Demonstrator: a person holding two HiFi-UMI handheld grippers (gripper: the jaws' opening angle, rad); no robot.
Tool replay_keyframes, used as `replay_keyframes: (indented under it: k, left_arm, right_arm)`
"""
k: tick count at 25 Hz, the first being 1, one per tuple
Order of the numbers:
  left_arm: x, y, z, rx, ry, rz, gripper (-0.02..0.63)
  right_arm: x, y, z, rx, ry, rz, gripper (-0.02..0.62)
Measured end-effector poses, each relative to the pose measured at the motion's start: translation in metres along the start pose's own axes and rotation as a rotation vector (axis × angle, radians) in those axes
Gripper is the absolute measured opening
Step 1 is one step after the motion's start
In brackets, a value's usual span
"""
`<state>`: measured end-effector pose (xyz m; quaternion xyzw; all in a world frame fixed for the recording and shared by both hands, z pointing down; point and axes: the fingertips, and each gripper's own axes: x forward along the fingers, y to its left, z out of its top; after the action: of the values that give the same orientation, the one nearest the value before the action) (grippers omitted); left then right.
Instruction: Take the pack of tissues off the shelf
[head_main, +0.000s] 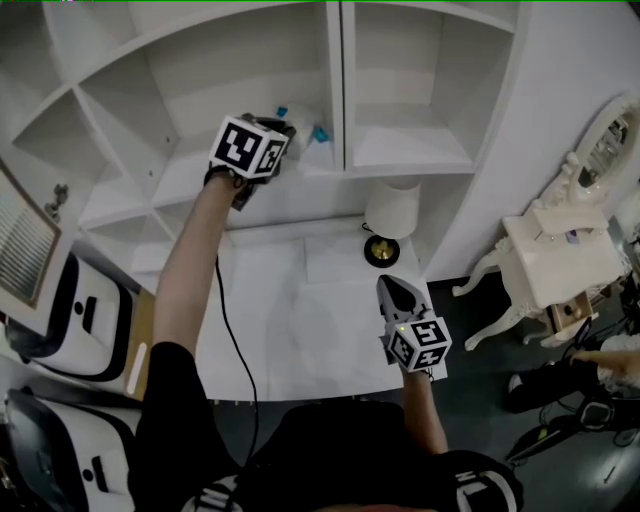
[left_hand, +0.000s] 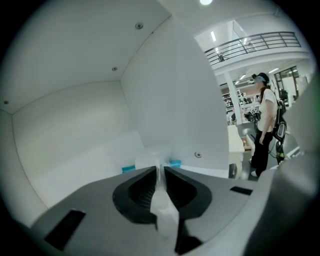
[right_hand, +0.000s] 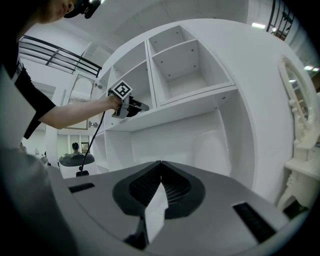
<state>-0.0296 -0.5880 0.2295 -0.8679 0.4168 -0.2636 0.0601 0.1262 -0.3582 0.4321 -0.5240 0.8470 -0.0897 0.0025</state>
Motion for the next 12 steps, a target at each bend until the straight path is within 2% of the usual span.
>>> replay_keyframes:
  k: [4, 9, 12]
  left_arm:
    - [-0.039, -0.016, -0.007, -0.016, -0.102, 0.029, 0.055]
    - [-0.097, -0.041, -0.016, -0.105, -0.294, 0.040, 0.052]
    - [-0.127, -0.060, -0.032, -0.157, -0.379, 0.067, 0.052]
  right_arm:
    - [0.005, 0.009, -0.004, 0.005, 0.011, 0.029, 0.018]
    - [0.015, 0.033, -0.001, 0.041, 0.005, 0.094, 0.018]
    - [0.020, 0.054, 0.018, 0.006, -0.029, 0.142, 0.018]
